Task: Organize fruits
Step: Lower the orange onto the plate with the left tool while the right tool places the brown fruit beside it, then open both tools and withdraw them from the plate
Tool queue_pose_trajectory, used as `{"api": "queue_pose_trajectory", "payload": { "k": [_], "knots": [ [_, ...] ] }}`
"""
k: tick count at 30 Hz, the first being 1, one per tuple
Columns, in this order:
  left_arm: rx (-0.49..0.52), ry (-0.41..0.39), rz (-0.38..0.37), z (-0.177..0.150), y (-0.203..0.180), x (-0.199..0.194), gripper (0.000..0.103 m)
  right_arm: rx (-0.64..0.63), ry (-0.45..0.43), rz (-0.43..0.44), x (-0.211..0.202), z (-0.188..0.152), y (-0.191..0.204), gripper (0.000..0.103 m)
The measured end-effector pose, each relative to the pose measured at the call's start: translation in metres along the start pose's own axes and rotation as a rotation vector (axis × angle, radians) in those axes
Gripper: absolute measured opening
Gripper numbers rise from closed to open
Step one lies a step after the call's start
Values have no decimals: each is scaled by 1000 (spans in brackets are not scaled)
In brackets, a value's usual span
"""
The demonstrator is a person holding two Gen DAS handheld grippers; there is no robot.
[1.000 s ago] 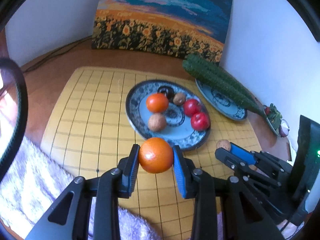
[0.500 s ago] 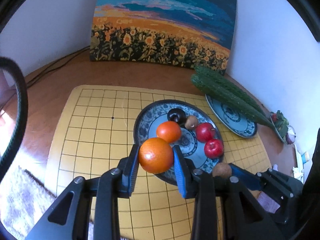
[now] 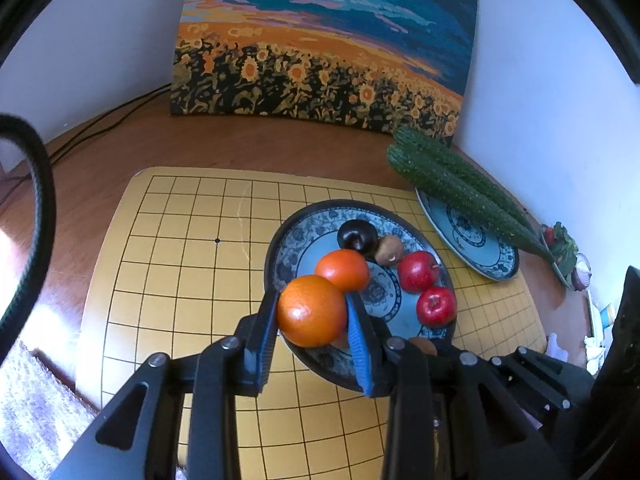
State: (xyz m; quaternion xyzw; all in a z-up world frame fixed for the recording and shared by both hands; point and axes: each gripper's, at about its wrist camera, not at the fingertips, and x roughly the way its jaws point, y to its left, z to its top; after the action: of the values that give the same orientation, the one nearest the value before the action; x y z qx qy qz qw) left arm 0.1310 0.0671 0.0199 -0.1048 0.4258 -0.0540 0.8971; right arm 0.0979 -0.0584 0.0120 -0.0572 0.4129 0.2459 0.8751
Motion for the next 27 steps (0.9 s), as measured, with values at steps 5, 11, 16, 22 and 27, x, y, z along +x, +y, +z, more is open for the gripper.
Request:
{"api": "queue_pose_trajectory", "payload": {
  "k": [5, 11, 16, 22, 27],
  "knots": [
    [1, -8, -5, 0, -1, 1, 34, 6, -2, -1, 1, 1, -1, 26],
    [7, -10, 8, 1, -3, 1, 35, 13, -1, -4, 2, 1, -3, 31],
    [7, -17, 16, 1, -3, -3, 37, 25, -17, -3, -2, 0, -6, 37],
    [21, -27, 35, -1, -7, -16, 37, 38, -24, -6, -7, -2, -8, 38],
    [8, -18, 36, -8, -9, -24, 38, 45, -31, -9, -14, -5, -9, 41]
  ]
}}
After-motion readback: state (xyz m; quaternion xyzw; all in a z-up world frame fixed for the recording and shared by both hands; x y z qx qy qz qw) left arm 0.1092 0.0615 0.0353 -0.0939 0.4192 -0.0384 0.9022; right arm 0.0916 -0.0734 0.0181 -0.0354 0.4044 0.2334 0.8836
